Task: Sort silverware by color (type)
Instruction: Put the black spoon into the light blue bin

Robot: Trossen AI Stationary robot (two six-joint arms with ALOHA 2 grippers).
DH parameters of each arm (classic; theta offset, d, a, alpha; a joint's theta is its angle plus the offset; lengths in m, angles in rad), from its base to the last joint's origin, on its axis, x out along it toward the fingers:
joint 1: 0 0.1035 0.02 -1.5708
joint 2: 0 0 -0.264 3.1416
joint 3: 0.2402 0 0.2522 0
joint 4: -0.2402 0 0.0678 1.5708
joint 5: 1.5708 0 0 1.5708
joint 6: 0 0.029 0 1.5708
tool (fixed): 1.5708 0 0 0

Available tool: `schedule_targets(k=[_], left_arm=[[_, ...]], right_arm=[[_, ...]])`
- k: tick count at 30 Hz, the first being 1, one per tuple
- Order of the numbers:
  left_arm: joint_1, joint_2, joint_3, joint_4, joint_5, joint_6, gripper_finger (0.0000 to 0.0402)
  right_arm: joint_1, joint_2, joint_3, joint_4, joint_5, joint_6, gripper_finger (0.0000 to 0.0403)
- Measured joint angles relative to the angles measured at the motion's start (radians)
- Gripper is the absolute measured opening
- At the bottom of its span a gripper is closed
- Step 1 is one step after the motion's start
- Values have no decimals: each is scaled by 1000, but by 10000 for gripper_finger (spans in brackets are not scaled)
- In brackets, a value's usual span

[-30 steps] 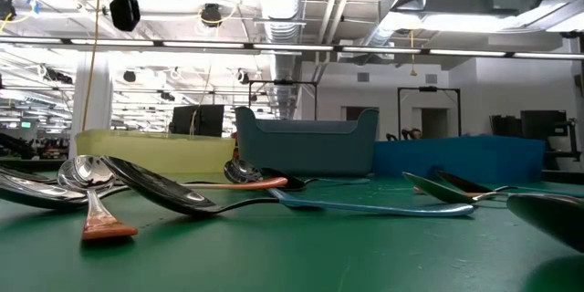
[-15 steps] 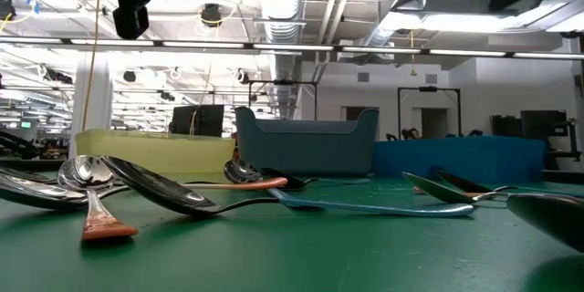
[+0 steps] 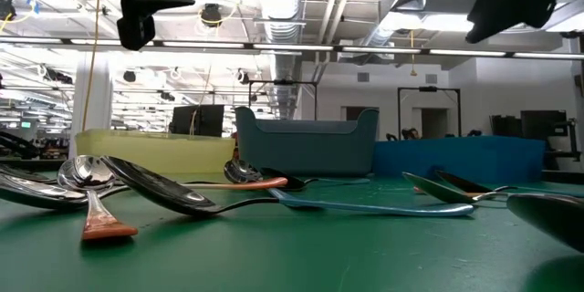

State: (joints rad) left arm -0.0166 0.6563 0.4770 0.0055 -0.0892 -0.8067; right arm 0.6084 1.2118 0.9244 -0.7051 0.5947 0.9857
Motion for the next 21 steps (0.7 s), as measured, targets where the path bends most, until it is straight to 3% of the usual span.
schedule_targets(k=[9, 21], left_arm=[[0, -2, 0, -24, 4, -4, 121], [0, -2, 0, -91, 5, 49, 123]], right_arm=[[-97, 69, -12, 75, -76, -168, 171], [-213, 254, -11, 340, -293, -389, 171]])
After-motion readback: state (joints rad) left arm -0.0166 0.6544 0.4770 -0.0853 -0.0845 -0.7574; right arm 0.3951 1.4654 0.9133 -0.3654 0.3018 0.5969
